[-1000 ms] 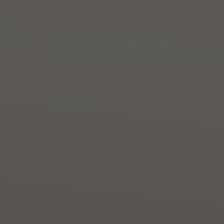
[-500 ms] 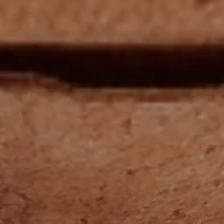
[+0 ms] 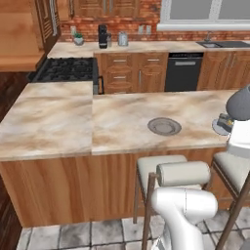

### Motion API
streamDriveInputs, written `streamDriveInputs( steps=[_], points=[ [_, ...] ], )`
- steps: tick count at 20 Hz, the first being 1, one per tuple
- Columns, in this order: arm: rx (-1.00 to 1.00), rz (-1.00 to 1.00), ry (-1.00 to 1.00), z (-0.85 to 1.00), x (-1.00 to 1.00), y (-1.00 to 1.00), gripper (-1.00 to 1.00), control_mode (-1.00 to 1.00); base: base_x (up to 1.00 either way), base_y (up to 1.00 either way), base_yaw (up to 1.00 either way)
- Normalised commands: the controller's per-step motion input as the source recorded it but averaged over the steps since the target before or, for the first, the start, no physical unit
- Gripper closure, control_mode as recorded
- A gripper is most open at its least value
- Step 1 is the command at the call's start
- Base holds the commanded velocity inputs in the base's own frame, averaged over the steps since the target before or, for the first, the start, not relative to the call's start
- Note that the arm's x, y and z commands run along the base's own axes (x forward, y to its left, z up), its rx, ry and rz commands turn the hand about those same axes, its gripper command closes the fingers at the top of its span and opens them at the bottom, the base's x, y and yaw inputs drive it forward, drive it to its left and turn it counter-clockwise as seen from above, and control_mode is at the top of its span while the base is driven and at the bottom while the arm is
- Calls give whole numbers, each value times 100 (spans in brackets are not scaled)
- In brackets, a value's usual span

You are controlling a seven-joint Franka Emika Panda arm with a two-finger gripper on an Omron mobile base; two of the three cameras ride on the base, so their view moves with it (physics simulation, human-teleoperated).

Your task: Retrieve the wine glasses from the counter and place one next to each plate.

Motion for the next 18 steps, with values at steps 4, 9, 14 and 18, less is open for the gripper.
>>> streamDriveInputs(
  steps=[4, 9, 14, 18],
  points=[
    [0, 0, 0, 0, 0, 0, 100, 100, 97, 0, -26],
    [0, 0, 0, 0, 0, 0, 100, 100, 76, 3, -29],
    [0, 0, 0, 0, 0, 0, 100, 100, 53, 23, -38],
    [0, 0, 0, 0, 0, 0, 100, 100, 52, 11, -37]
  ],
)
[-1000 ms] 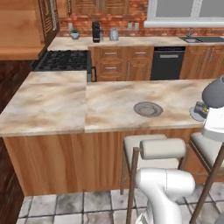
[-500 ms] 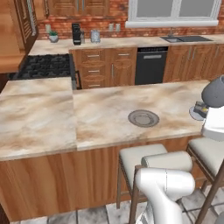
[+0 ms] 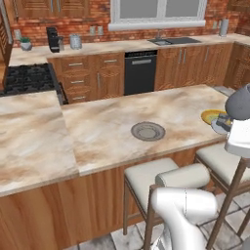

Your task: Retrieve the wine glasses from the counter and place one next to each plate.

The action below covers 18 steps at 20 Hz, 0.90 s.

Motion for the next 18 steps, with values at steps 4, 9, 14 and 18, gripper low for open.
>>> streamDriveInputs(
  steps=[4, 9, 14, 18],
  points=[
    [0, 0, 0, 0, 0, 0, 100, 100, 59, 1, -16],
    [0, 0, 3, -2, 20, -4, 100, -100, 70, -4, 0],
    [0, 0, 13, -18, 100, -39, 100, -100, 0, 0, 0],
    [0, 0, 12, -41, 100, -24, 100, -100, 0, 0, 0]
  ],
)
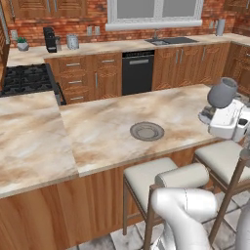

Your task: Retrieve the wine glasses from the counter and place one next to each plate.

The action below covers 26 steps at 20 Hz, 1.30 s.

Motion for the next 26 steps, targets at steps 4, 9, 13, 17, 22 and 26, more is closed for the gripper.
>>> streamDriveInputs(
  steps=[4, 9, 13, 17, 22, 26],
  points=[
    [-4, 1, 11, -54, 100, -43, 100, -100, 0, 0, 0],
    [-3, 3, 15, -59, 100, -45, 100, -100, 0, 0, 0],
    [0, 1, 10, -47, 100, -33, 100, -100, 0, 0, 0],
    [0, 0, 3, -34, 97, -31, 100, -100, 0, 0, 0],
    [-5, 1, -1, -35, 87, -11, 100, -100, 0, 0, 0],
    [-13, 5, -11, -32, 63, 0, 100, -100, 0, 0, 0]
  ],
)
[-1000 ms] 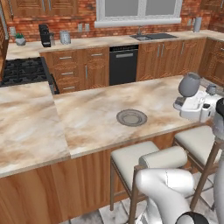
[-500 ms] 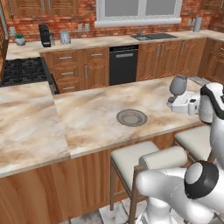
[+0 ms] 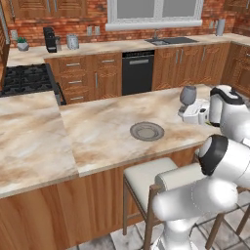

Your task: Retrieve the wine glasses from the counter and place one next to each plate.

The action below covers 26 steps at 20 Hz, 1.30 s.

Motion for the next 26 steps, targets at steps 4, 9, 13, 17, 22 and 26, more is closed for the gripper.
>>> streamDriveInputs(
  steps=[4, 9, 13, 17, 22, 26],
  points=[
    [-12, 9, -14, -24, 40, 0, 100, -100, 0, 0, 0],
    [0, 6, 13, -24, 43, 0, 100, -100, 0, 0, 0],
    [-1, 4, 6, -31, 46, -1, 100, -100, 0, 0, 0],
    [-2, 5, 2, -25, 46, -6, 100, -100, 0, 0, 0],
    [0, 8, 0, -23, 30, -12, 100, -100, 0, 0, 0],
    [0, 12, 0, -28, 28, -7, 100, -100, 0, 0, 0]
  ],
)
